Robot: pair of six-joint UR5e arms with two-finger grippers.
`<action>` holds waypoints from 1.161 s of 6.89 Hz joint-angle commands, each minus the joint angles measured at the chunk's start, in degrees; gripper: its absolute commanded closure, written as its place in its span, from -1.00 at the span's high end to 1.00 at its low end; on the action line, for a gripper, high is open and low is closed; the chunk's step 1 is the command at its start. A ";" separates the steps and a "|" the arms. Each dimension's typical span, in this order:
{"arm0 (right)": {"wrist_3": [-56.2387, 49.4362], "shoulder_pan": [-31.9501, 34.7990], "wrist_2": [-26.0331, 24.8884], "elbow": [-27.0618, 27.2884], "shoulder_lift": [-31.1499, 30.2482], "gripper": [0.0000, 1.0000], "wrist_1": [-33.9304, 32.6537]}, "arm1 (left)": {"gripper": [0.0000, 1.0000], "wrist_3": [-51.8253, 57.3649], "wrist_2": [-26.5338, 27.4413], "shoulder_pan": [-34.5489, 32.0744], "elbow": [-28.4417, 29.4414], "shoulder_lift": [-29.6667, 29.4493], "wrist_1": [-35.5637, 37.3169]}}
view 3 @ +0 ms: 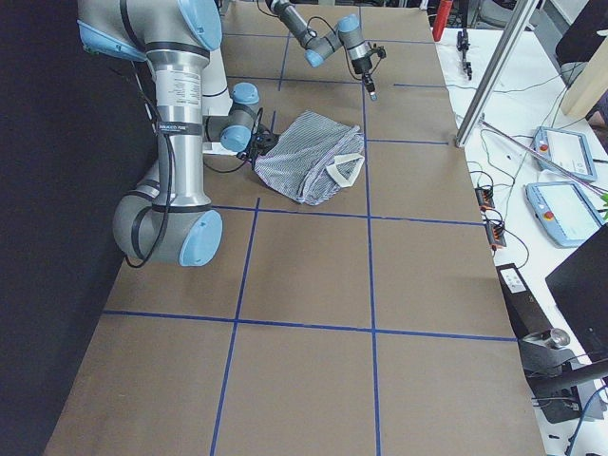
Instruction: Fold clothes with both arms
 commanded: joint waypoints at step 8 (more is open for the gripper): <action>-0.71 27.42 2.49 -0.10 1.90 1.00 -4.76 | -0.07 -21.35 6.94 19.19 -19.83 8.54 24.34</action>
